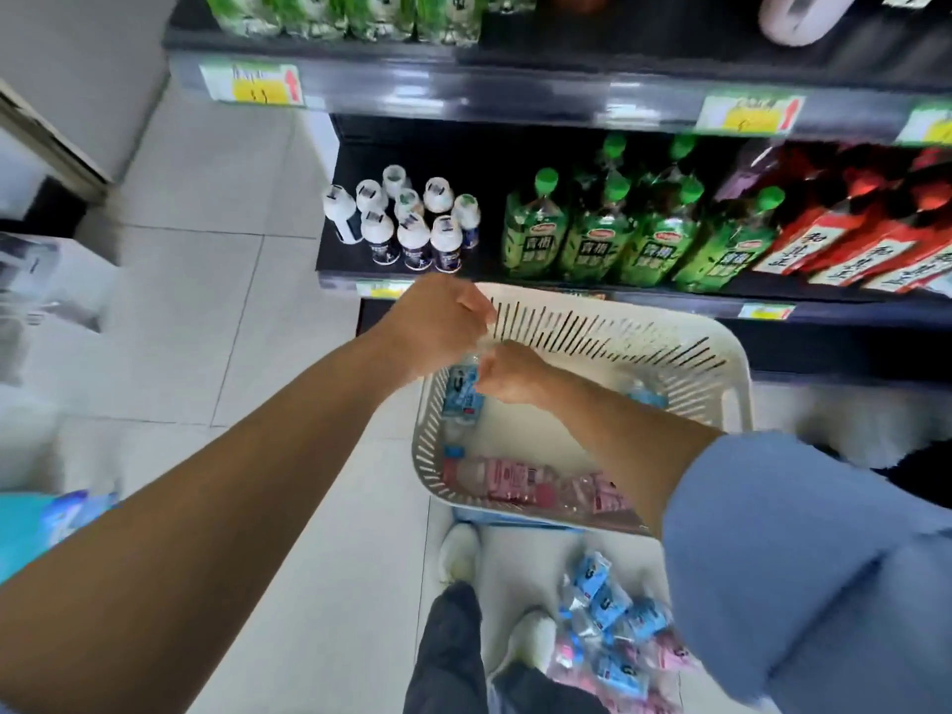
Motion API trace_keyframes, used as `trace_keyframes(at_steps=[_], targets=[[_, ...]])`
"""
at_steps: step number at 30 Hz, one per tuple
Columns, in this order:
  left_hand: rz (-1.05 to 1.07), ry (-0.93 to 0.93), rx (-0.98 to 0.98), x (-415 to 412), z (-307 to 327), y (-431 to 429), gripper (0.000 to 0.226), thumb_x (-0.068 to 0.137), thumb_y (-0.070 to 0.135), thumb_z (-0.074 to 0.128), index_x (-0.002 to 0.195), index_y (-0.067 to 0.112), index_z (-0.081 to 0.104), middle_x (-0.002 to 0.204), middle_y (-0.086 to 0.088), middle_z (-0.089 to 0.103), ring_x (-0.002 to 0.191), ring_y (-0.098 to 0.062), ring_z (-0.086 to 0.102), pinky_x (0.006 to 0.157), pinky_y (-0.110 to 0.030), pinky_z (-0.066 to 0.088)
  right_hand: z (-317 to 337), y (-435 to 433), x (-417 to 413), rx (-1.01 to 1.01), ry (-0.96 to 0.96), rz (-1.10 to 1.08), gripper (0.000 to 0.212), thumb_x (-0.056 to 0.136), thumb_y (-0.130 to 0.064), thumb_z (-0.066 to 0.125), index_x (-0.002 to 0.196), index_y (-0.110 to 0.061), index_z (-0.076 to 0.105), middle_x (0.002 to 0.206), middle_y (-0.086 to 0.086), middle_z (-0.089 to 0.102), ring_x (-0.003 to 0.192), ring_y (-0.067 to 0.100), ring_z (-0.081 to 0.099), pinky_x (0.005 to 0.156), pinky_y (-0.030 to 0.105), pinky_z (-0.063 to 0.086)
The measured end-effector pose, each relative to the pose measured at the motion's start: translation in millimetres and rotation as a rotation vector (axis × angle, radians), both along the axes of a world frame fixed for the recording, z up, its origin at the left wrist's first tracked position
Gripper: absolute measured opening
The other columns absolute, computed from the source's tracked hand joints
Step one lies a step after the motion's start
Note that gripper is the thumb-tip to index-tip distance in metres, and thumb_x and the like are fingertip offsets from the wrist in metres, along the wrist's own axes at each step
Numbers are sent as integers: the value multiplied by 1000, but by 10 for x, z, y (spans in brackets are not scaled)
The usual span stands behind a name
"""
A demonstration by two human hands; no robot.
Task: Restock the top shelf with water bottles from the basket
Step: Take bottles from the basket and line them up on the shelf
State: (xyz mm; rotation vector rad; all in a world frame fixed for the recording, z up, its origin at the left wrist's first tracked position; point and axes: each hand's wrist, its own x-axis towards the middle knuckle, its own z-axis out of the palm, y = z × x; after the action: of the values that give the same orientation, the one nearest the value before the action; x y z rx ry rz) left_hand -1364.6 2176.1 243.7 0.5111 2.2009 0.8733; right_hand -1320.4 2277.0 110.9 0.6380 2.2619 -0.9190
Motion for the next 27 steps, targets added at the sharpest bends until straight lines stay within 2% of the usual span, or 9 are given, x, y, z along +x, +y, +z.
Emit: trace_keyframes(at_steps=[3,4,6,8,12,16,19,24,27], targets=[[47,-30,17,-39,-302,-89,31,91,-4,41,92,14,67,94,-5,62,86,-15,60,74,-21,48,-667,-195,2,-30,-119,-28,18,94,-10,49,79,-2,57,76,6,51,68,17,50,54,18,37],[63,-47,26,-54,-398,-122,31,91,-3,42,88,16,65,94,-5,63,87,-17,61,75,-23,49,-827,-249,10,-75,-145,-79,15,94,-9,50,95,2,60,91,11,58,83,21,57,65,20,46],[75,-62,36,-79,-553,-176,29,91,-2,43,85,18,64,92,-6,63,89,-20,62,78,-27,50,-1091,-308,11,-147,-184,-289,38,93,-11,55,127,2,51,128,16,53,118,29,53,97,31,47],[74,-62,44,-107,-669,-223,28,90,-1,44,84,18,64,88,-4,63,85,-19,62,78,-27,49,-1222,-359,-11,-243,-203,-487,51,91,-19,58,136,-2,43,138,14,47,127,31,46,104,36,41],[91,-55,55,-173,-825,-276,27,89,0,45,86,17,65,82,1,63,73,-12,62,72,-23,50,-1555,-408,-91,-331,-192,-675,72,70,-31,76,130,-2,49,125,10,59,111,28,60,94,34,51],[102,-66,59,-177,-851,-273,28,89,-1,44,86,17,65,78,4,62,72,-11,62,68,-20,50,-1436,-365,-104,-450,-207,-800,55,71,-13,80,118,5,57,104,13,67,91,28,67,70,28,53],[90,-73,49,-172,-775,-245,27,89,0,44,87,15,65,79,1,63,71,-12,62,66,-18,49,-1270,-306,-54,-519,-227,-858,37,76,-16,73,107,-1,57,80,9,61,64,22,59,55,26,48],[35,-64,53,-132,-403,-106,21,91,1,46,94,10,65,82,-2,64,67,-9,59,57,-12,48,-744,-41,43,-687,-259,-892,24,81,-25,67,97,-9,59,94,12,65,64,21,62,51,29,55],[-1,-64,79,-64,-31,39,20,92,2,47,95,9,65,89,-8,66,71,-13,60,70,-25,50,-173,203,123,-649,-254,-815,30,81,-30,69,100,-9,59,100,10,65,69,20,63,62,32,58]])
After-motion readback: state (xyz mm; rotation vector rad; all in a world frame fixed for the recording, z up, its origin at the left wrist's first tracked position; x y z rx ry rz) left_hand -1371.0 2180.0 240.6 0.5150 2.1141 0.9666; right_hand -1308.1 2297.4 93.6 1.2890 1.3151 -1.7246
